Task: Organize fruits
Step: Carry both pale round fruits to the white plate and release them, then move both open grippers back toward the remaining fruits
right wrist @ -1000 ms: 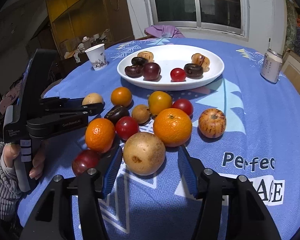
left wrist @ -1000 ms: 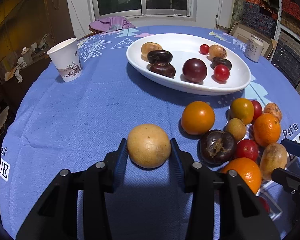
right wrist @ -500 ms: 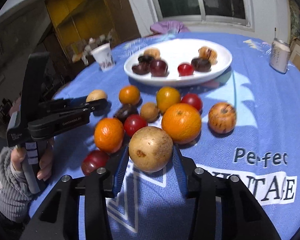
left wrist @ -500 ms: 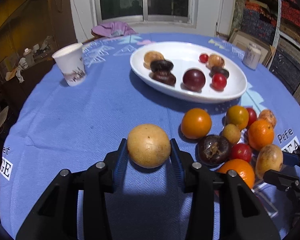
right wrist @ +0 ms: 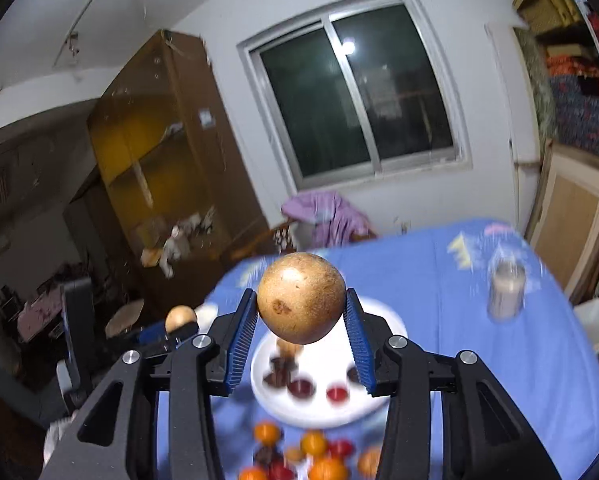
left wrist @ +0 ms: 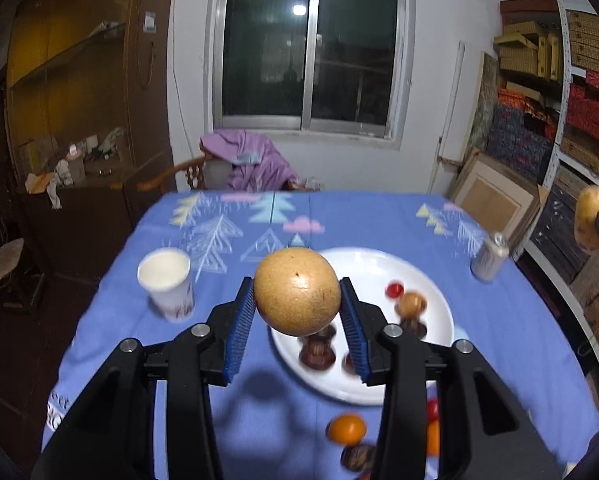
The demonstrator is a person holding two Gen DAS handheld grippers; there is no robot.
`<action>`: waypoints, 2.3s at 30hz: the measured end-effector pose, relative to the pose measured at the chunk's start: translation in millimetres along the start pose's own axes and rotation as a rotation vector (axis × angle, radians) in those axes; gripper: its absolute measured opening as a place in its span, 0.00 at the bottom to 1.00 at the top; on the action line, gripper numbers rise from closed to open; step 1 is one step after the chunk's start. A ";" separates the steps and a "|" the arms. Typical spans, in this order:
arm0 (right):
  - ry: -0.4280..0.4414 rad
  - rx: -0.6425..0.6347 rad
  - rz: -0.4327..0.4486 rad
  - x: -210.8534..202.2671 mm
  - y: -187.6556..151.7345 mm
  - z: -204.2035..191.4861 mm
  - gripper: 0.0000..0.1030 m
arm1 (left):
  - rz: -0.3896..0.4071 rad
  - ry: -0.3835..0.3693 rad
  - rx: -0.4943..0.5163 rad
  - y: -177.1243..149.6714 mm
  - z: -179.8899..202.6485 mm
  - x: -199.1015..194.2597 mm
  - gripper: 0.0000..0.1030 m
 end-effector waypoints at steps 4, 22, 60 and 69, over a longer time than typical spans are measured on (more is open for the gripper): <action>-0.029 0.003 -0.020 58.9 10.3 -8.4 0.43 | -0.011 -0.003 -0.011 22.9 12.4 41.7 0.40; -0.197 -0.117 -0.401 238.0 -107.6 22.6 0.44 | -0.309 -0.051 0.000 -59.0 7.3 201.4 0.40; -0.049 -0.173 0.003 50.7 -47.5 -53.0 0.77 | -0.009 0.070 -0.067 -17.0 -18.8 46.1 0.91; -0.269 -0.083 -0.099 25.6 -154.7 28.5 0.77 | -0.065 0.119 -0.079 -113.0 -47.4 -1.6 0.91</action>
Point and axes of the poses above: each gripper's, at about its wrist camera, not at the fingertips, and x roughly the way its jaws point, z to its right, y to its top, the point moved 7 cm from there along x, roughly the way its jaws point, and after that the axes turned 10 degrees about -y, right-handed, at the moved point
